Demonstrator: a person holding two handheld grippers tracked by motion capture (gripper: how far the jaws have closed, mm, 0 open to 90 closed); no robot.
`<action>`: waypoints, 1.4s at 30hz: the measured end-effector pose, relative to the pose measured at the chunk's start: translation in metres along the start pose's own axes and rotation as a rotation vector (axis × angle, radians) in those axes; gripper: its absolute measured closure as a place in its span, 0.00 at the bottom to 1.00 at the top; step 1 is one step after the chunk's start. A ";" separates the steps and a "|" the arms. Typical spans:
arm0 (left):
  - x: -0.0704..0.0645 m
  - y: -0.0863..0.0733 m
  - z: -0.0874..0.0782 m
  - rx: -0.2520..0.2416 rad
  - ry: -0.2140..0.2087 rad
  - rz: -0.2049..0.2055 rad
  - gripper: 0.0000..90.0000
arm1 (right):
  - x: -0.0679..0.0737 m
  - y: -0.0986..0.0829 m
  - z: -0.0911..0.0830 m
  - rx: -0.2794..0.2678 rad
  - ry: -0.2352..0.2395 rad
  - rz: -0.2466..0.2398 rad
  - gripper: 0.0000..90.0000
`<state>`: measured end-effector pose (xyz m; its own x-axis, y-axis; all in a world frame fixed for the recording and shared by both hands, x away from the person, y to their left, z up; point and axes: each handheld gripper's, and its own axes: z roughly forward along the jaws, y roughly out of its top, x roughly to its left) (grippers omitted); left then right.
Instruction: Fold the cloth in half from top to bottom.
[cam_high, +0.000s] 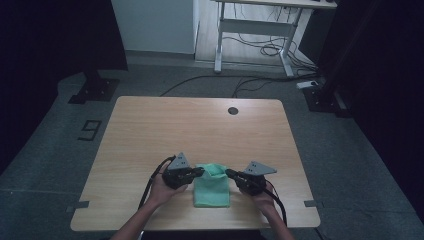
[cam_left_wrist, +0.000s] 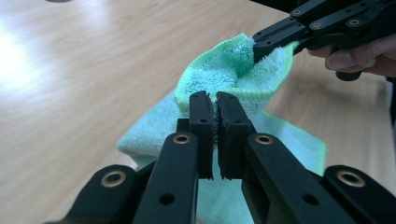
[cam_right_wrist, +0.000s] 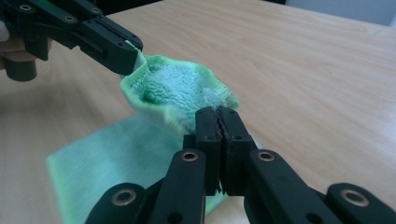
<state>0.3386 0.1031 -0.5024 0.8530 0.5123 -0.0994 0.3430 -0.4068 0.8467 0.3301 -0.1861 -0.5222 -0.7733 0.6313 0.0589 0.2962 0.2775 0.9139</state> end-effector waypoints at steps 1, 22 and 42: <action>-0.002 -0.002 0.000 0.001 -0.004 0.002 0.95 | 0.002 -0.001 -0.001 0.003 0.005 -0.006 0.97; -0.035 -0.043 -0.001 0.093 -0.031 0.026 0.91 | 0.031 -0.039 -0.018 0.086 0.096 -0.007 0.75; -0.030 -0.049 -0.003 0.107 -0.020 0.003 0.83 | 0.038 -0.029 -0.007 0.117 0.152 -0.014 0.73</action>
<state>0.2952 0.1101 -0.5398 0.8615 0.4961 -0.1084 0.3797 -0.4876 0.7862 0.2882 -0.1749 -0.5435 -0.8509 0.5125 0.1150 0.3413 0.3730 0.8628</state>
